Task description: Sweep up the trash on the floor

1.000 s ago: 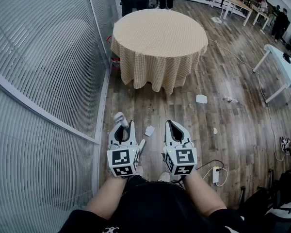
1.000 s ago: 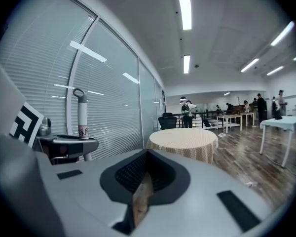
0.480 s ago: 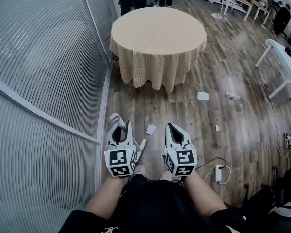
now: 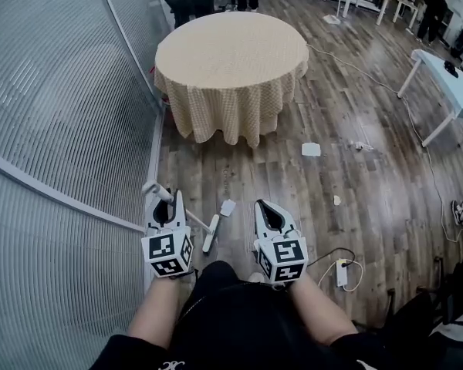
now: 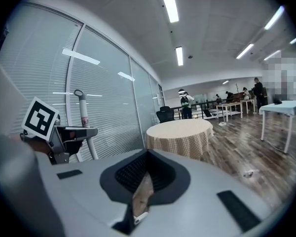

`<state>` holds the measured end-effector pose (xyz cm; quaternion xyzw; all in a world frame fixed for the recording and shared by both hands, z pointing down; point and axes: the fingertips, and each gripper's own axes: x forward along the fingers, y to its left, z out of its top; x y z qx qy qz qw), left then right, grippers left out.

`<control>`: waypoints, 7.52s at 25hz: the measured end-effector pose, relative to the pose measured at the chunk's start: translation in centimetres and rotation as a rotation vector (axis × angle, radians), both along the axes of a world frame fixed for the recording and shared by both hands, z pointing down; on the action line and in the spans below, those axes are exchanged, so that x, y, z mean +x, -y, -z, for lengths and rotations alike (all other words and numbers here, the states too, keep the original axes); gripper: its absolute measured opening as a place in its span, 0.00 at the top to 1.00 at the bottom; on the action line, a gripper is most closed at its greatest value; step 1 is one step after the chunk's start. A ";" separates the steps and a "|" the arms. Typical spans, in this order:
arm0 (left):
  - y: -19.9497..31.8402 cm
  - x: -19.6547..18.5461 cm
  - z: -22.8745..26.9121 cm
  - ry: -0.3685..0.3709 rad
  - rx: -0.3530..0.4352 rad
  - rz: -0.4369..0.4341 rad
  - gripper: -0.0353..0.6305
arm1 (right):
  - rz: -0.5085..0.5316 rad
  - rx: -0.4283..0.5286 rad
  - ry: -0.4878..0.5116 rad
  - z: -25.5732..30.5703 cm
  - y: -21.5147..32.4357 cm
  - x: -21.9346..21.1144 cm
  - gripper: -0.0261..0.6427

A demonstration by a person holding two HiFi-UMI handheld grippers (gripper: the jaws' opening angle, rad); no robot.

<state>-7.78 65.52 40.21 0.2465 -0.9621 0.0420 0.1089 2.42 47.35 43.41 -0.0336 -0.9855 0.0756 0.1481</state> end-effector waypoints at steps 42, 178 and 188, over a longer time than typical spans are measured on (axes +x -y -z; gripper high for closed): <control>6.9 -21.6 -11.9 -0.117 -0.101 0.120 0.83 | 0.156 0.060 -0.306 -8.0 13.0 -21.1 0.94; 102.1 6.1 -18.3 -0.094 -0.322 -1.414 0.83 | -1.211 -0.412 -0.249 -14.8 79.9 17.6 0.94; 109.4 6.3 -13.7 0.163 -0.318 -1.551 0.83 | -1.284 -0.425 -0.199 -14.6 81.7 18.2 0.94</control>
